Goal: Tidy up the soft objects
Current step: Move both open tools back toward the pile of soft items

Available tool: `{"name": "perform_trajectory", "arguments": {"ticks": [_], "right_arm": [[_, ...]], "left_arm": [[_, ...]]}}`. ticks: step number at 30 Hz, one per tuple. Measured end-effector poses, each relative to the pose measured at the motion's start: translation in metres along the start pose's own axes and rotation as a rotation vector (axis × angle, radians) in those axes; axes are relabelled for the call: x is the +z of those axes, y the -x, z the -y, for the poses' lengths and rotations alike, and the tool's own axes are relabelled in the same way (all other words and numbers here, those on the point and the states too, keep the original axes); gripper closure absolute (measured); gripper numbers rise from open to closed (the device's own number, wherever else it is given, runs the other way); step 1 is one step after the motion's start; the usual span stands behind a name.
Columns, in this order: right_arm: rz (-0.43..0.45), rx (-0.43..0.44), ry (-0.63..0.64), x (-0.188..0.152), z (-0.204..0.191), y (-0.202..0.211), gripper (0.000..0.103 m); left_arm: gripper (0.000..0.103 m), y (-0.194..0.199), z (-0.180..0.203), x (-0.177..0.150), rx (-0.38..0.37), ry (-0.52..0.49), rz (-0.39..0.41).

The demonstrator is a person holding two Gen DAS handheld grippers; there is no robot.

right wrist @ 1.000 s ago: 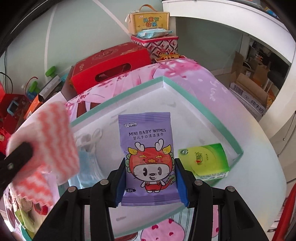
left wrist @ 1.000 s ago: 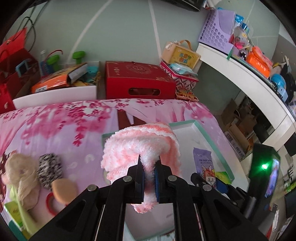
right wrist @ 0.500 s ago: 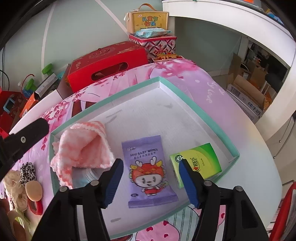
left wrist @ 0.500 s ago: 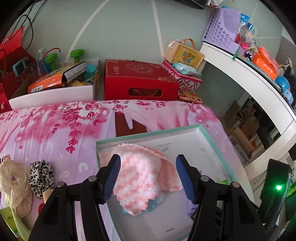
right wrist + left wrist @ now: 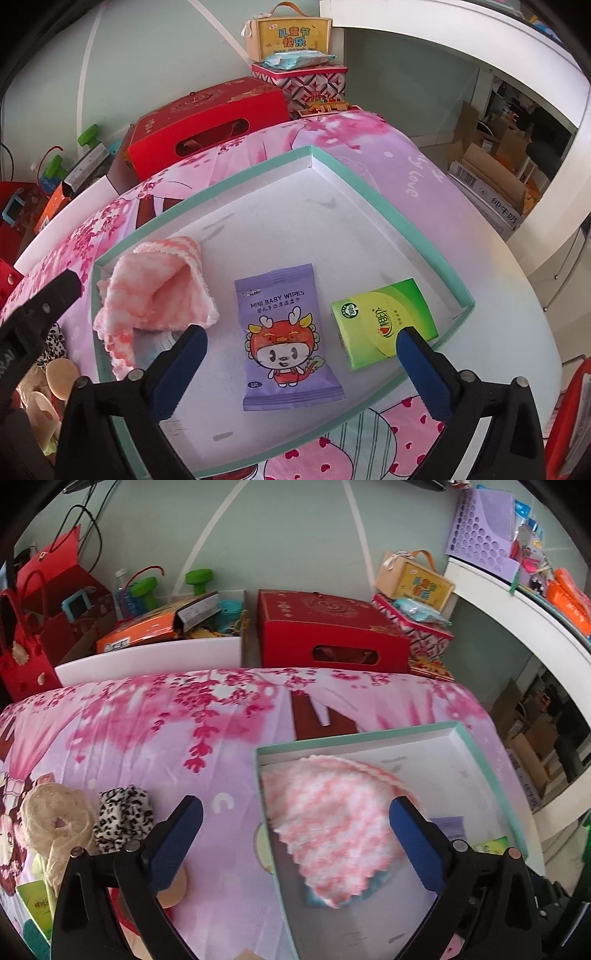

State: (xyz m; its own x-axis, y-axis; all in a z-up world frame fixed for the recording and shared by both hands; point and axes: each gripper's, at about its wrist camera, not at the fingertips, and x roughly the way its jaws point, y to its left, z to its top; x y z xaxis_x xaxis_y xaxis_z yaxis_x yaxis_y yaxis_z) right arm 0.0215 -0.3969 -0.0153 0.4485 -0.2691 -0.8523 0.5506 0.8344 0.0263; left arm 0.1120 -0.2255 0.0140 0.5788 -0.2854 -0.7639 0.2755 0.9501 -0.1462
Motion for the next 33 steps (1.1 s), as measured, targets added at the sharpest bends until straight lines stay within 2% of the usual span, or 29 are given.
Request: {"name": "perform_trajectory", "arguments": {"ticks": [5,10,16,22,28,33], "right_arm": [[-0.012,-0.004,-0.007,0.000,0.000,0.000,0.000],[-0.007,-0.005,-0.001,0.000,-0.002,0.010,0.000],[0.054,0.032,0.028,0.000,-0.017,0.038,0.000],[0.115,0.098,0.085,-0.006,-0.046,0.066,0.000],[0.104,0.167,0.176,-0.016,-0.086,0.073,0.000],[0.089,0.222,0.241,-0.030,-0.116,0.078,0.000]], "left_arm": [[0.002,0.001,-0.012,-0.002,0.030,0.017,-0.006],[0.002,0.021,-0.034,-0.005,0.061,0.057,0.020],[0.002,0.056,-0.077,-0.008,0.100,0.154,0.075],[0.002,0.088,-0.130,-0.022,0.198,0.236,0.090],[0.002,0.115,-0.175,-0.041,0.296,0.323,0.104],[0.002,0.126,-0.203,-0.058,0.334,0.400,0.087]]}}
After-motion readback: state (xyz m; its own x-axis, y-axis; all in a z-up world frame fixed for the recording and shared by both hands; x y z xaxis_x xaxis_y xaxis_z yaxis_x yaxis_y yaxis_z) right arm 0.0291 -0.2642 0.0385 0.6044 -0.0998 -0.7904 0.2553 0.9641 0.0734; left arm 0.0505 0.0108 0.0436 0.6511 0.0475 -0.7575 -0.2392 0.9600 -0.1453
